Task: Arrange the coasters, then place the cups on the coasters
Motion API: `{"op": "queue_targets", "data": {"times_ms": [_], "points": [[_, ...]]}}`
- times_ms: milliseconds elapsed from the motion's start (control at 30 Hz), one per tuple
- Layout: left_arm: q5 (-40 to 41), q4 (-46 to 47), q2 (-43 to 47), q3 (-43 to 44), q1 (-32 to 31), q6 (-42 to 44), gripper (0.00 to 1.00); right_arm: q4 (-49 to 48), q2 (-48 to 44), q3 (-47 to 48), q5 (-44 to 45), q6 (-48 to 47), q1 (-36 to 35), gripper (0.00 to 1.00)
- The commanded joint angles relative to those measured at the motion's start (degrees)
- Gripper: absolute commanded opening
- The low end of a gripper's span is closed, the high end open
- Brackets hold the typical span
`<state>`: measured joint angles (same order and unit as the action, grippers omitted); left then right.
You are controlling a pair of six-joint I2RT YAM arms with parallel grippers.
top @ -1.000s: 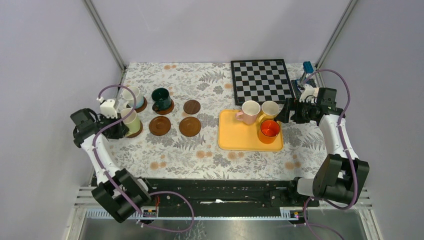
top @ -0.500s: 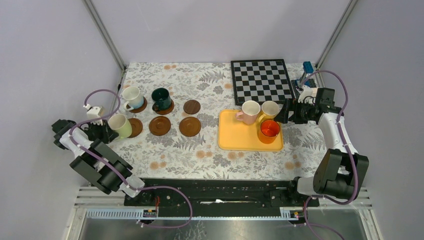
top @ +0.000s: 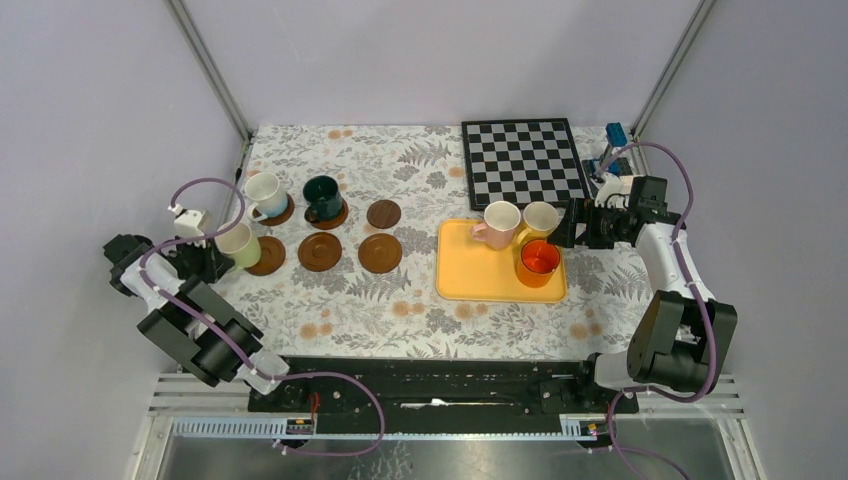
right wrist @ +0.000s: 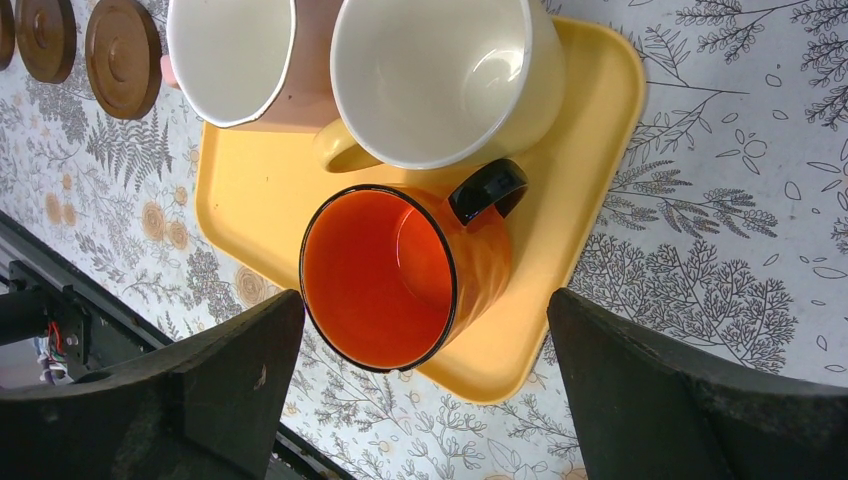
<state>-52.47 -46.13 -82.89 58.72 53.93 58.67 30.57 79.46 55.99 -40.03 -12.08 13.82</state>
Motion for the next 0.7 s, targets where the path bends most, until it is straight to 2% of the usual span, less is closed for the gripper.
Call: {"op": "queue_targets", "data": {"times_ms": [0, 333, 667], "points": [[-4.93, 6.27, -0.84, 2.00, -1.32, -0.05, 0.00, 0.63, 0.17, 1.93, -0.62, -0.81, -0.20, 0.98], [-1.29, 13.66, -1.87, -0.76, -6.39, -4.35, 0.00, 0.74, 0.45, 1.85, -0.22, -0.93, -0.20, 0.98], [-0.48, 14.62, -4.37, -1.06, -6.55, -4.69, 0.00, 0.90, 0.35, 1.98, -0.10, -1.07, -0.20, 0.98]]}}
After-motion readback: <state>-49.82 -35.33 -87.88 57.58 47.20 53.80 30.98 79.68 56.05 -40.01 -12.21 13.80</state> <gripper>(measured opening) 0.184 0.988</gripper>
